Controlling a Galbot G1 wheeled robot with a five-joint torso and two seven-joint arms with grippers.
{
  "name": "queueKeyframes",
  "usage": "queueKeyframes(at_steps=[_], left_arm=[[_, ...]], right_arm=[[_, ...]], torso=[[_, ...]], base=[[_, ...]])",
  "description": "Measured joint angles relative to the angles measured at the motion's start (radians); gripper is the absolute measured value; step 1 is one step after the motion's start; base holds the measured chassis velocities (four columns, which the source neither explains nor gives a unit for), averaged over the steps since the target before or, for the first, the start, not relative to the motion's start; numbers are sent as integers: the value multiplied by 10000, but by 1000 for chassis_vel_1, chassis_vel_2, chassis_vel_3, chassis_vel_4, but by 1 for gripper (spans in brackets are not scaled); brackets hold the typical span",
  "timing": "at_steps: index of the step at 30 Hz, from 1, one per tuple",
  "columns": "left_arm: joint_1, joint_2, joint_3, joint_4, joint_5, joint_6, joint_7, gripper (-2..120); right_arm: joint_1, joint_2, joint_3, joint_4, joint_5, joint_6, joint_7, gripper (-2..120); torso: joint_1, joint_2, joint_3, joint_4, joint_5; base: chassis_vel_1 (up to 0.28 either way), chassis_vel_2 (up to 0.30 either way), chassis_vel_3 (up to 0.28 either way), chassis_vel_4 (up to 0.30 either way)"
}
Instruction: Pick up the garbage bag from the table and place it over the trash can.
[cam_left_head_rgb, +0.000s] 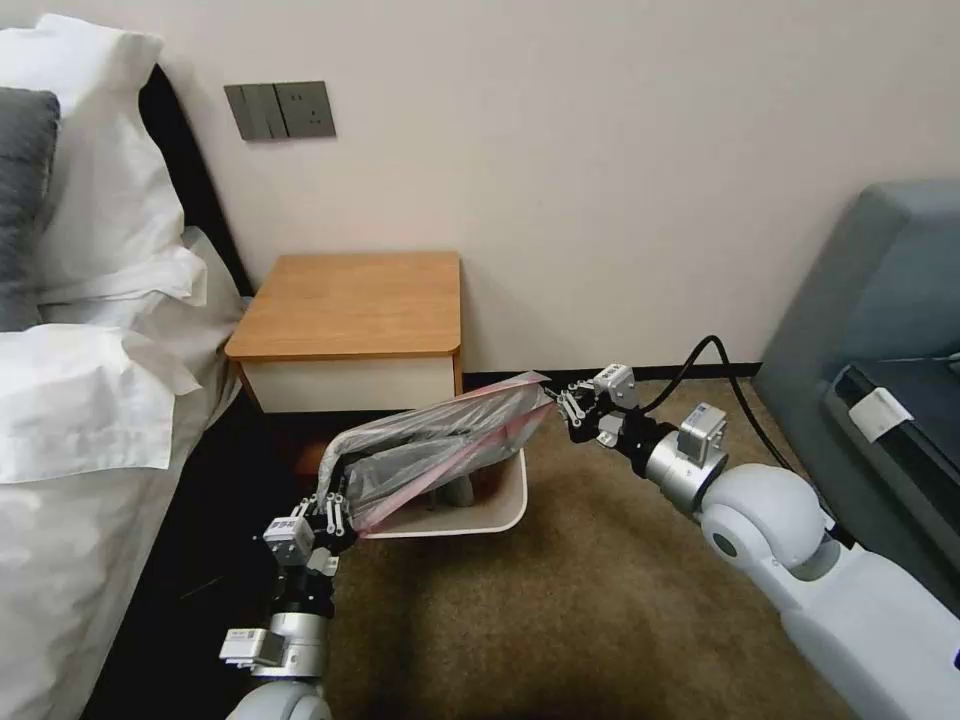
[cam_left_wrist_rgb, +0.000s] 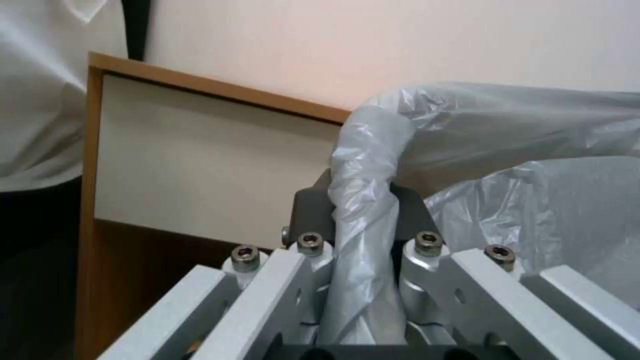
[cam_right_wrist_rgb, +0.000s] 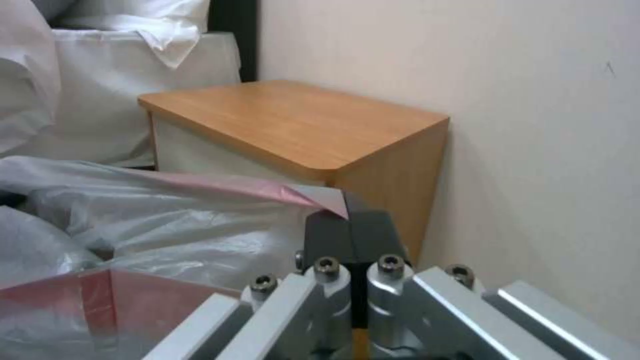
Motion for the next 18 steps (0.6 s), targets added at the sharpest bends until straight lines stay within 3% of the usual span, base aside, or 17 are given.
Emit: queueKeyframes(at_steps=[18], left_arm=[[11, 31, -15, -70, -256, -115, 309, 8]], right_arm=[[-3, -17, -133, -385, 199, -276, -474, 0]], torso=[[0, 0, 0, 0, 0]], base=[[0, 0, 0, 0]])
